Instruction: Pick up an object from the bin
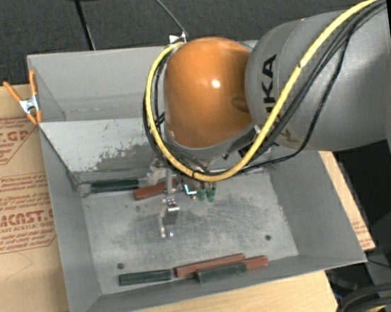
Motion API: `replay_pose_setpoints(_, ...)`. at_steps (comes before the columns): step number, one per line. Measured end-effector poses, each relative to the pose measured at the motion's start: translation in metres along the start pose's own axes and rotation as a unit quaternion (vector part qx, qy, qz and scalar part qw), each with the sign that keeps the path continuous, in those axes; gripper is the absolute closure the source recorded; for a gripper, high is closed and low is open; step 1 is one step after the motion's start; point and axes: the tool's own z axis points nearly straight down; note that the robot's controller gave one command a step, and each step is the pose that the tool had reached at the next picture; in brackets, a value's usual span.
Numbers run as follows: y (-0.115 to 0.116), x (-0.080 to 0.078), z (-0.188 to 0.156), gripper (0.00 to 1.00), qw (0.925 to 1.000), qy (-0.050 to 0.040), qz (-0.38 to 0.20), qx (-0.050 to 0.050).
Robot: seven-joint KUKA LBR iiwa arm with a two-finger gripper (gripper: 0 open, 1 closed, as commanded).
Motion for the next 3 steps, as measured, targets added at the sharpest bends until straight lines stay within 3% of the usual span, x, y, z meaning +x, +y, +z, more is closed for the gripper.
replay_pose_setpoints(1, -0.001, -0.002, -0.004, 0.0, 1.0, -0.0039, 0.001, -0.001)
replay_pose_setpoints(2, -0.015, 0.01, 0.045, 0.0, 0.9999, -0.0067, -0.011, -0.001)
replay_pose_setpoints(3, -0.02, 0.012, 0.059, 0.0, 0.9998, -0.0033, -0.017, -0.001)
